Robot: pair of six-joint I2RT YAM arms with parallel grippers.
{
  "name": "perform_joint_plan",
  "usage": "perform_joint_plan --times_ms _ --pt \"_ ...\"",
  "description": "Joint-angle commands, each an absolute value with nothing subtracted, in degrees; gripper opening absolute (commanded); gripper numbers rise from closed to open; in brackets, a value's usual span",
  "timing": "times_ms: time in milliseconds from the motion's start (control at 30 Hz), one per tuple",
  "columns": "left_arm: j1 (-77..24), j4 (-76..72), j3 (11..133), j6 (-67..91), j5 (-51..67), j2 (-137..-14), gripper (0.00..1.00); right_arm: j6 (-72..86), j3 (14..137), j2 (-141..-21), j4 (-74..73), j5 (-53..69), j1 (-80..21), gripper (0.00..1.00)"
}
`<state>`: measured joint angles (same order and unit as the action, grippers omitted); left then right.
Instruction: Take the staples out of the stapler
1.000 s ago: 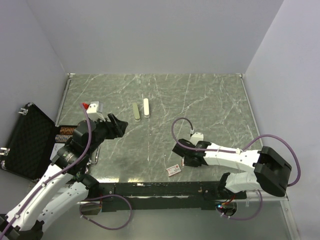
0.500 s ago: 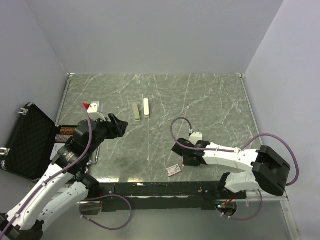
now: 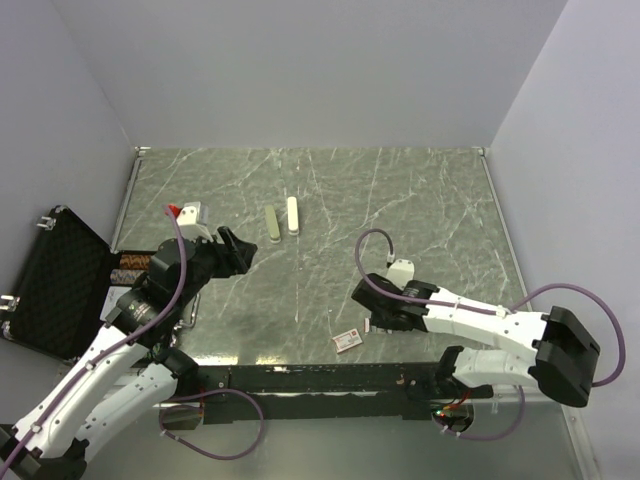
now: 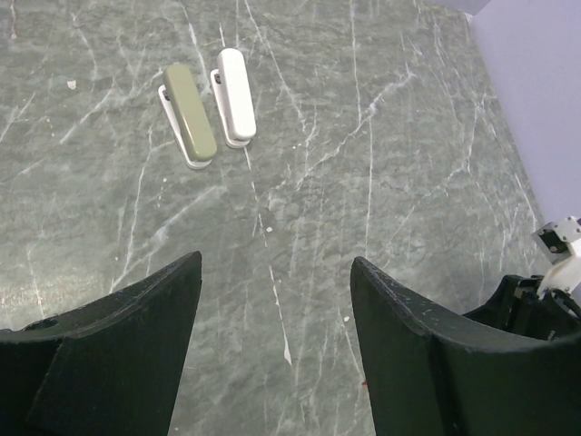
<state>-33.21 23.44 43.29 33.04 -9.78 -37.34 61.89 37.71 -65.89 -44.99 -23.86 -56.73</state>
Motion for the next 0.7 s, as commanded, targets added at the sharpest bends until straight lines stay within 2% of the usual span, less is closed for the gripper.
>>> perform_joint_plan --times_ms 0,300,667 --pt "-33.31 22.32 43.07 32.43 -9.32 -37.09 0.72 62.93 39.2 -63.28 -48.69 -25.23 -56.43 0.37" --pt "-33.31 22.15 42.98 32.43 -8.53 -37.26 0.72 65.83 35.25 -62.84 -50.71 -25.05 -56.16 0.37" --pt "-33.31 21.18 42.72 32.43 -5.19 -39.99 0.72 63.37 32.17 -61.09 -45.62 -23.03 -51.59 0.36"
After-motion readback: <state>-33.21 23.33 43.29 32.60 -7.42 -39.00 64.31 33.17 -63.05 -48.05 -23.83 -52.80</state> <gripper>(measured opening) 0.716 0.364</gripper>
